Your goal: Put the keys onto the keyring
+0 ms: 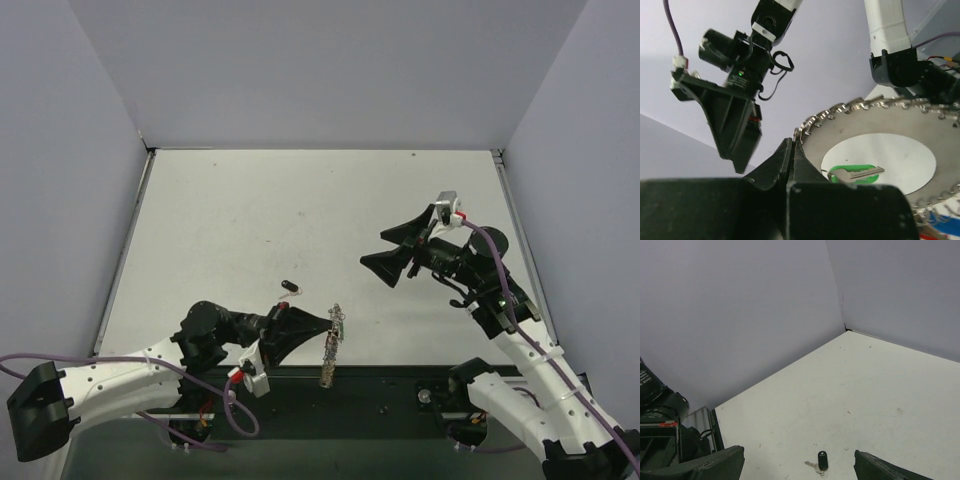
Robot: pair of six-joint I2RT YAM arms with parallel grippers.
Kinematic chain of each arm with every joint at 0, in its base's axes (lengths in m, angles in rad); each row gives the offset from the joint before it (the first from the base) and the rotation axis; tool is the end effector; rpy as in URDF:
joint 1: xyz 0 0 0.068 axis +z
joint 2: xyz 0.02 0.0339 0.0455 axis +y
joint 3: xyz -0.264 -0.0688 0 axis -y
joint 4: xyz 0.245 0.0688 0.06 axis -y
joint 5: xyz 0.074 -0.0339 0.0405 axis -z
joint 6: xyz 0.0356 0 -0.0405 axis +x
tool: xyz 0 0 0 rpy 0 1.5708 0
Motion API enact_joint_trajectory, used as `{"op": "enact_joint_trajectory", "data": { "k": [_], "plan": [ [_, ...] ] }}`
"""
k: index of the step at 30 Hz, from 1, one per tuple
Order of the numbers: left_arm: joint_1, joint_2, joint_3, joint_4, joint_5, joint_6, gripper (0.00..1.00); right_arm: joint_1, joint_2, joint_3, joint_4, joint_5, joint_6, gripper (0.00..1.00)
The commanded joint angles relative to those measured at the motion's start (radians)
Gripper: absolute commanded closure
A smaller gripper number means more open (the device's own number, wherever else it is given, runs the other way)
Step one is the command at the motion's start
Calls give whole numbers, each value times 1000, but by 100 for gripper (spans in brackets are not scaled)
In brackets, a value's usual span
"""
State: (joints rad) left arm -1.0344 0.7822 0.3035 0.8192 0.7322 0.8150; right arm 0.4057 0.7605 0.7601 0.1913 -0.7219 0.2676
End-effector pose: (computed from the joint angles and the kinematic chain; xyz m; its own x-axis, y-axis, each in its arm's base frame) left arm 0.0677 -0.1605 0.2735 0.8166 -0.3145 -0.4840 0.5351 0.0981 0.8391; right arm 0.1493 0.0898 0.3745 -0.0678 0.1869 -0.9800 -0.9067 0.3983 0.1387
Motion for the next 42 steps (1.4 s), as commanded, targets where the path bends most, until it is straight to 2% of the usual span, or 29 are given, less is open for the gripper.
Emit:
{"op": "enact_joint_trajectory", "data": {
  "k": [1,7,15,17,19,21,24,25,29,30,31,33,34,37,39,42],
  "plan": [
    [-9,8,34,150,44,157,100,-15,22,-4,69,-25,-30,8],
    [-9,28,62,155,84,168,100,-24,40,-11,74,-31,-34,7],
    [-10,42,75,158,69,151,100,-34,53,-15,83,-45,-34,7],
    [-9,38,88,161,27,84,100,-36,53,-15,85,-50,-33,7],
    [-7,28,117,141,-70,-91,100,-38,50,-13,83,-54,-33,7],
    [-7,12,186,-12,-102,-149,100,-36,45,-10,82,-63,-31,7],
    [-7,17,287,-149,-216,-291,100,-36,34,-5,71,-73,-31,7],
    [-7,25,307,-173,-291,-388,100,-36,30,-4,65,-76,-30,7],
    [0,37,391,-302,-450,-598,100,-38,4,7,53,-96,-18,7],
    [7,41,432,-331,-491,-694,100,-36,-3,10,50,-106,-7,7],
    [14,57,463,-410,-555,-738,100,-36,-18,21,46,-112,-4,7],
    [54,80,526,-507,-586,-875,100,-34,-32,34,40,-125,4,7],
    [75,112,593,-594,-553,-914,100,-36,-41,44,39,-145,2,7],
    [196,181,681,-669,-357,-1069,100,-36,-40,87,36,-198,12,7],
    [246,215,695,-648,-206,-1179,100,-33,-24,113,66,-227,30,8],
    [307,218,655,-501,-93,-1293,100,-31,-12,117,146,-269,87,9]
  ]
}}
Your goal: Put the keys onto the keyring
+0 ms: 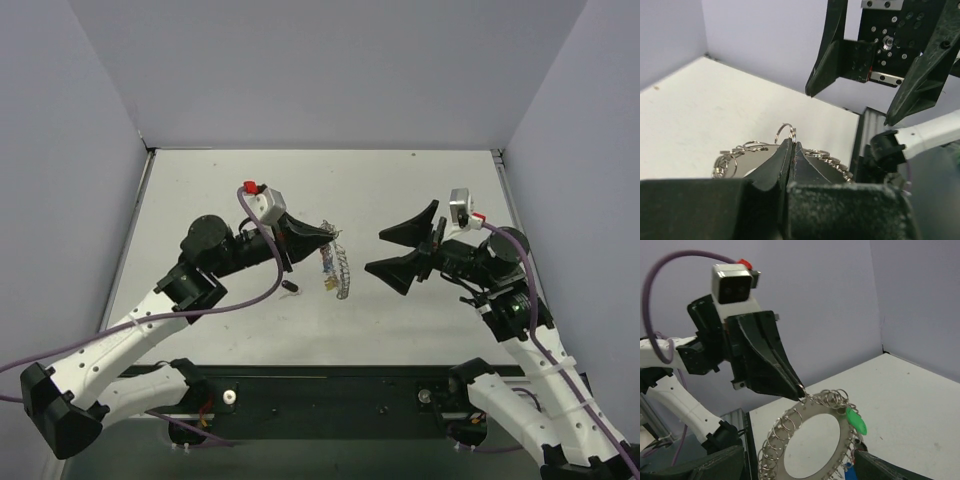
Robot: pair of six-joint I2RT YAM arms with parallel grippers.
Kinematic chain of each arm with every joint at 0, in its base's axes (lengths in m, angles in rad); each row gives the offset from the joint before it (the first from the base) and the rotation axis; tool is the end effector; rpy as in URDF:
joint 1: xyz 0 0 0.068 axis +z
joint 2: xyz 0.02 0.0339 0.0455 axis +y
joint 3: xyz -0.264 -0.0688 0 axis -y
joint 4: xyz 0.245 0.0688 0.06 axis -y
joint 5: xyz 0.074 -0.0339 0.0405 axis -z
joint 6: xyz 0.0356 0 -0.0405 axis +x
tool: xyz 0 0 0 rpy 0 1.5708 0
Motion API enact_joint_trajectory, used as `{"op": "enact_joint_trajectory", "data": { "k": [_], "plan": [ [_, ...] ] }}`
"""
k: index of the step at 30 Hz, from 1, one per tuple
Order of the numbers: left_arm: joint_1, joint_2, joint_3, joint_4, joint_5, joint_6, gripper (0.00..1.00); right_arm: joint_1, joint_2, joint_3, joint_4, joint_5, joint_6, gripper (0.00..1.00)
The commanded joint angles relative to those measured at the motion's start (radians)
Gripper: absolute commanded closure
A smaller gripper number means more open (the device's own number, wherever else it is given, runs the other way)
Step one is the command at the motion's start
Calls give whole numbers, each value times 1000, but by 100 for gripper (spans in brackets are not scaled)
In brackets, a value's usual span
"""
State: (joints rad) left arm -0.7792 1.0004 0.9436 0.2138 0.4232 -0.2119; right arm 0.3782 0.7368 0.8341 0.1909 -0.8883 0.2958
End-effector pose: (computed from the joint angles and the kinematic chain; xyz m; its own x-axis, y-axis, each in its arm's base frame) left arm 0.1538 -0.1725 0.3983 -0.0867 -0.1839 -0.9791 0.9319 0.3324 -0.1450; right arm 0.1338 0.0829 0.4018 -0.0168 0.1912 -0.9814 -0.9612 0.2673 0.0685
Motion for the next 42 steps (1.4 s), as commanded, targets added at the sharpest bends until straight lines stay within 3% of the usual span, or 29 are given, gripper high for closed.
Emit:
{"op": "enact_joint_trajectory", "data": {
  "k": [1,10,16,22,27,35,42],
  "plan": [
    [60,-5,-17,181,226,-283,100,-4,13,43,162,-113,86,9],
    [61,-34,-127,508,290,-385,100,1,67,22,445,-158,301,29],
    [61,-26,-128,492,275,-383,100,40,125,17,657,-222,473,41],
    [60,-32,-91,326,166,-305,100,111,145,52,596,-242,439,49],
    [60,-37,-100,335,144,-290,100,151,141,59,481,-230,365,57],
    [60,-29,-109,404,204,-314,100,153,159,56,354,-195,267,60],
    [60,-17,-124,487,252,-353,100,153,168,56,324,-141,238,67]
  ]
}}
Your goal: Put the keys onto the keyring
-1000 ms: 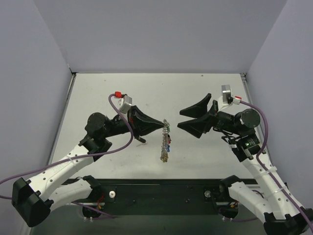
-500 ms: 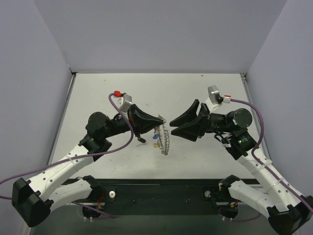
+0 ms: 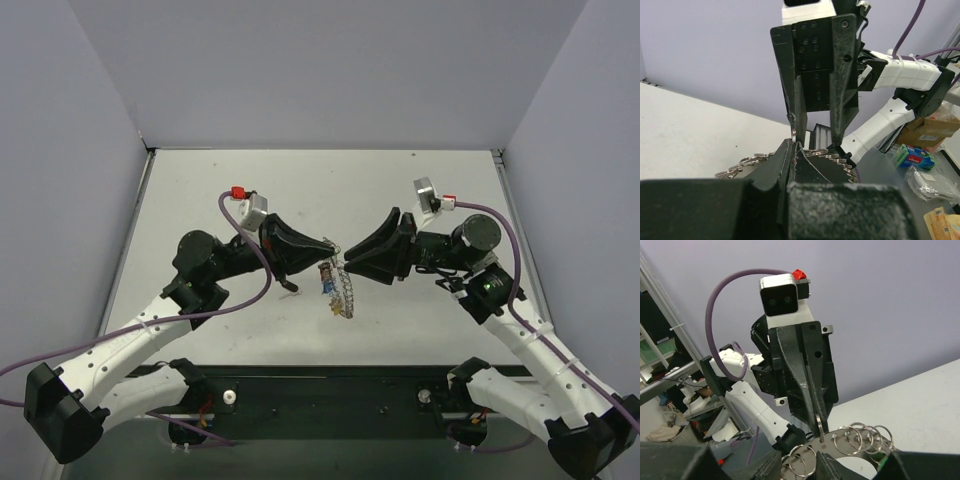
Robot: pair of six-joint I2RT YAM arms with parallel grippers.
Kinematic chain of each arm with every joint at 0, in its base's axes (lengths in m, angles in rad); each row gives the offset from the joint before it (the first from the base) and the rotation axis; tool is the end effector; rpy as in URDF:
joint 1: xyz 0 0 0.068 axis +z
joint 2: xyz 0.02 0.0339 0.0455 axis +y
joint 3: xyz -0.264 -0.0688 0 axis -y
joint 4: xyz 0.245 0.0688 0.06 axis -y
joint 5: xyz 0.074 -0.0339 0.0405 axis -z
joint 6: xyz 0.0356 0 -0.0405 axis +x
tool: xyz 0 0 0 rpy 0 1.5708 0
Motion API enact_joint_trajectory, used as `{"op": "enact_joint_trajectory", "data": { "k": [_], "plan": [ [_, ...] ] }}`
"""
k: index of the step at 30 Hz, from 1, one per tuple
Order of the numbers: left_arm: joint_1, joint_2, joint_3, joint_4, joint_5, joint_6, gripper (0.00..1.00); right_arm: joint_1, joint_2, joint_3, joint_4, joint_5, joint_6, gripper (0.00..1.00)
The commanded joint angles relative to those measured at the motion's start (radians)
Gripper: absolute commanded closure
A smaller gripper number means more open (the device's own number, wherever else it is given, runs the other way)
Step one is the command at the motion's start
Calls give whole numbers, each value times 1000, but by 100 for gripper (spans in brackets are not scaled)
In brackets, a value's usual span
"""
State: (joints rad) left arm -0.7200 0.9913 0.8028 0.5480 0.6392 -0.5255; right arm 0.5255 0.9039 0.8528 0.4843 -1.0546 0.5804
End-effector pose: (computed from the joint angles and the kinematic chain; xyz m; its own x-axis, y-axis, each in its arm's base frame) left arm 0.1539 -0.1632 0.3835 -0.2473 -0.3186 -0.9151 0.9537 0.0871 -0.2880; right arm 0.1467 0.1209 0.4068 -0.2066 0.1931 -0.9592 -0.9772 -0.0896 0.1924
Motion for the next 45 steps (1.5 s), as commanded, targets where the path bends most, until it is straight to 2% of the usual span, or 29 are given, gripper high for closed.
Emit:
{"op": "enact_joint_trajectory", "data": {
  "k": [1,13,24,28,33,37,38,39,41,42,45],
  "plan": [
    [1,-6,16,156,39,-42,100,5,3,37,37,27,-45,68],
    [-7,18,13,187,57,-59,100,21,23,15,192,34,32,80],
    [-22,32,15,207,62,-64,100,45,61,23,203,45,38,87],
    [-27,35,19,199,65,-56,100,47,66,28,191,50,33,100],
    [-35,33,39,98,77,-2,100,48,61,46,149,48,-4,100],
    [-36,11,71,-52,50,96,100,47,43,72,15,48,-83,100],
    [-36,7,90,-115,40,110,98,47,36,78,-13,48,-121,100],
    [-36,3,98,-146,33,126,90,48,33,95,-42,48,-140,100],
    [-35,-8,113,-215,7,171,82,48,26,110,-134,47,-183,100],
    [-35,-10,127,-230,4,179,74,48,24,121,-160,41,-217,100],
    [-35,-2,154,-273,8,202,69,48,27,143,-254,15,-282,100]
  ]
}}
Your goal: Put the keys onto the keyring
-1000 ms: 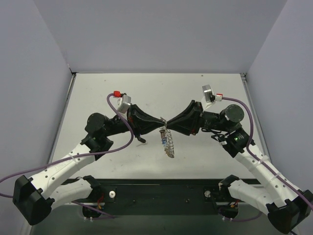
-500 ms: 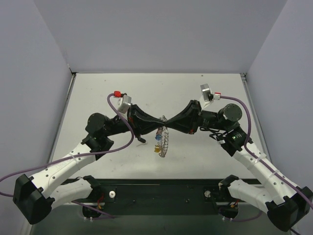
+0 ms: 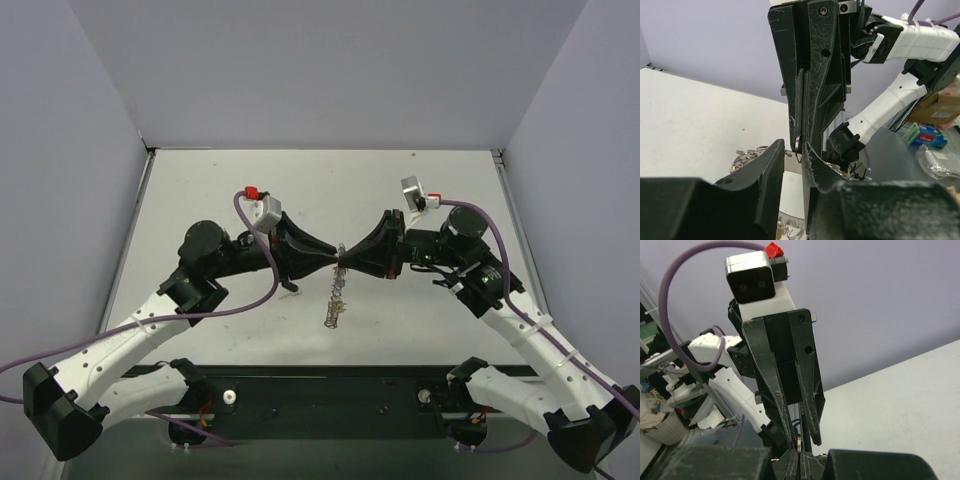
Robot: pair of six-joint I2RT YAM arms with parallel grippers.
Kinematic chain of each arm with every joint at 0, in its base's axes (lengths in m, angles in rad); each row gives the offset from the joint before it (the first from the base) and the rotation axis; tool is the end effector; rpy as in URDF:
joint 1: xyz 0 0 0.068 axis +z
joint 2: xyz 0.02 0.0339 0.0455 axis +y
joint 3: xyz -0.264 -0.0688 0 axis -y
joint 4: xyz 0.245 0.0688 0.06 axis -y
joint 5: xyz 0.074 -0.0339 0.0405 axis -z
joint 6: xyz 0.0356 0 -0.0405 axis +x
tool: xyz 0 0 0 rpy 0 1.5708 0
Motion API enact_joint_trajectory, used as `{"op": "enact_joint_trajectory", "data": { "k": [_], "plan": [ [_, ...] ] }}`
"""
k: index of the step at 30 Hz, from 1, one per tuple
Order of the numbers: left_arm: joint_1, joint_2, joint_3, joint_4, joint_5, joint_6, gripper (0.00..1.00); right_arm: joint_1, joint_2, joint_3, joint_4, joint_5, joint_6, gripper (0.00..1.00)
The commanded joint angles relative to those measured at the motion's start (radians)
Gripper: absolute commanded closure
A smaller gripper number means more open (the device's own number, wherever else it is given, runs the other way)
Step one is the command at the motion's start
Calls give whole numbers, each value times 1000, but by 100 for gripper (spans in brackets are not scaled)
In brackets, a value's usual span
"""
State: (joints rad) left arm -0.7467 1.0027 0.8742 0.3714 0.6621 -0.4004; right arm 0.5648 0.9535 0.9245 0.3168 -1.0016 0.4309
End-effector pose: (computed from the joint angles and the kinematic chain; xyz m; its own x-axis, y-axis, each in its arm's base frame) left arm 0.1523 -0.1707 0.3887 -0.2170 -0.2181 -0.9515 0.9655 0.0961 -0.2422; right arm 0.1556 0.1341 0.4081 -0.1876 0.1476 -0.9711 -0.9821 -0.0426 0.1833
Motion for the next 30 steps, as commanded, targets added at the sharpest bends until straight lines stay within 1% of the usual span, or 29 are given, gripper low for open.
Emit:
{"op": "enact_joint_trajectory", "data": {
  "k": [1,3,7,8,10,11,12,13,16,21,25,26,30],
  "plan": [
    [-9,-6,92,-110,-6,90,66,7,-16,89,-135,-49,-150,100],
    [-9,5,120,-156,11,106,65,9,-12,106,-209,-61,-184,100],
    [-10,33,158,-224,47,149,65,9,-15,131,-275,-66,-248,100],
    [-11,36,166,-264,50,159,64,9,-15,140,-289,-66,-259,100],
    [-16,48,199,-346,57,204,60,9,-15,152,-343,-69,-291,100],
    [-17,53,215,-370,59,221,55,9,-13,171,-360,-72,-302,100],
    [-19,57,229,-420,73,239,53,10,-10,181,-408,-72,-320,100],
    [-22,69,244,-486,79,274,51,10,-3,194,-432,-74,-337,100],
    [-37,94,310,-604,106,346,49,10,19,234,-524,-72,-399,100],
    [-48,117,361,-681,134,394,45,10,56,307,-677,-54,-504,100],
    [-56,134,376,-701,163,396,44,15,73,332,-723,-34,-527,100],
    [-60,135,379,-704,172,422,44,17,76,335,-729,-29,-532,100],
    [-74,157,393,-703,162,423,45,26,82,343,-746,-25,-540,100]
  ]
}}
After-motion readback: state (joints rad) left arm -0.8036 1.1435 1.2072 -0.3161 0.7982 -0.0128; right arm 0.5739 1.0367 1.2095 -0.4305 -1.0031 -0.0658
